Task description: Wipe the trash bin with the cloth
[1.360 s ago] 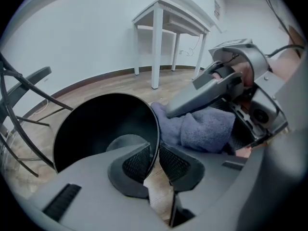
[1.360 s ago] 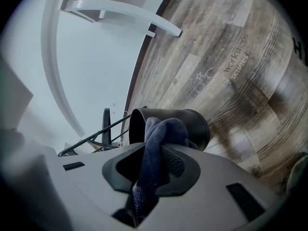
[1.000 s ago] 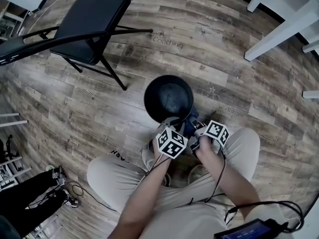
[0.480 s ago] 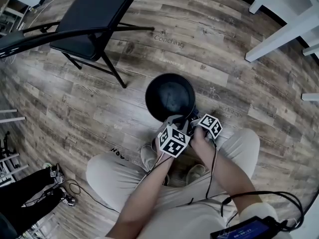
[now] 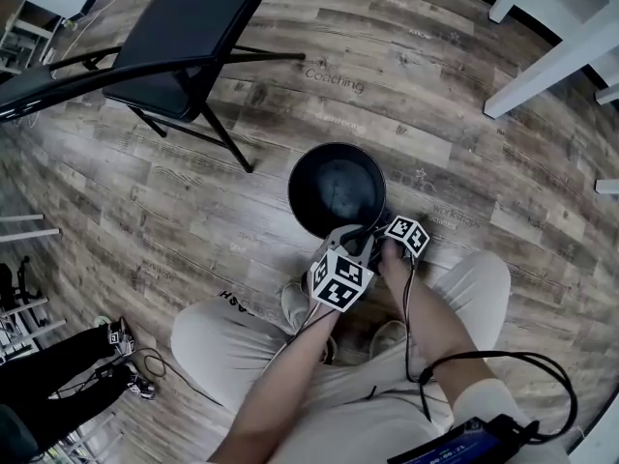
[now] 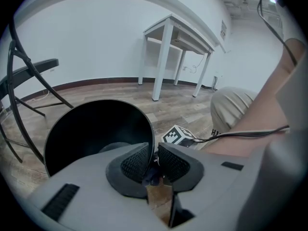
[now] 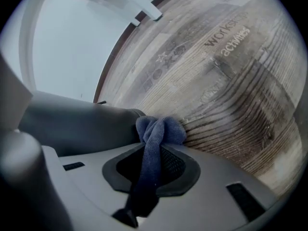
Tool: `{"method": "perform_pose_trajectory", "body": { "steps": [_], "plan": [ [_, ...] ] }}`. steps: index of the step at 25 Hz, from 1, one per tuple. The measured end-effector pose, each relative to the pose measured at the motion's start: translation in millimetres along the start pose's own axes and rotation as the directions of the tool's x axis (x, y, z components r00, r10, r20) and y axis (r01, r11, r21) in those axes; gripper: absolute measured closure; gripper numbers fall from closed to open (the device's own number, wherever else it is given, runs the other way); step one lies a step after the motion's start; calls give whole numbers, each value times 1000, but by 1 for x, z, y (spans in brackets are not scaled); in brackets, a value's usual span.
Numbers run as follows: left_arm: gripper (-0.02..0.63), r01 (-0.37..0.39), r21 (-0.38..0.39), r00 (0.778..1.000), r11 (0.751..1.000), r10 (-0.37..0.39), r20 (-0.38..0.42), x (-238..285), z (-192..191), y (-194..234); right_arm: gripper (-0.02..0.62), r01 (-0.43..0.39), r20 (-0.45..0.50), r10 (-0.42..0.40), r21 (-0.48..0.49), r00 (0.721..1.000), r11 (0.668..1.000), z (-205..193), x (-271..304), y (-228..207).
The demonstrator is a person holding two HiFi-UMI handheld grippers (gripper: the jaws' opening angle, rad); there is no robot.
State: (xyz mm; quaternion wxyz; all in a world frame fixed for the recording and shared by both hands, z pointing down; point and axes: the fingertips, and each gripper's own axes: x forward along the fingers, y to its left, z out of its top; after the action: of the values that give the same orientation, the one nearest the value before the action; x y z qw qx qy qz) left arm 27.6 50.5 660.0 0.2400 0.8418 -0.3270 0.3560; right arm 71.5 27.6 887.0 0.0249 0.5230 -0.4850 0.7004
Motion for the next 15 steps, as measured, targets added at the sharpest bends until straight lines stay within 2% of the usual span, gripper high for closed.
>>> {"method": "perform_pose_trajectory", "body": {
  "steps": [2, 6, 9, 11, 13, 15],
  "plan": [
    [551, 11, -7, 1000, 1000, -11, 10, -1, 0, 0, 525, 19, 7, -19, 37, 1000, 999, 2, -1, -4],
    [551, 28, -13, 999, 1000, -28, 17, -5, 9, -1, 525, 97, 67, -99, 39, 993, 995, 18, -28, 14],
    [551, 6, 56, 1000, 998, -7, 15, -10, 23, 0, 525, 65, 87, -67, 31, 994, 997, 25, -55, 49],
    [542, -23, 107, 1000, 994, 23, 1, -14, 28, 5, 525, 36, 101, -31, -44, 994, 998, 29, -76, 72],
    [517, -29, 121, 999, 992, 32, -24, -16, 26, 8, 525, 2, 106, 11, -121, 994, 993, 30, -101, 92],
    [500, -17, 117, 998, 993, 24, -61, -18, 19, 9, 525, -49, 94, 63, -141, 994, 989, 27, -124, 106]
  ]
}}
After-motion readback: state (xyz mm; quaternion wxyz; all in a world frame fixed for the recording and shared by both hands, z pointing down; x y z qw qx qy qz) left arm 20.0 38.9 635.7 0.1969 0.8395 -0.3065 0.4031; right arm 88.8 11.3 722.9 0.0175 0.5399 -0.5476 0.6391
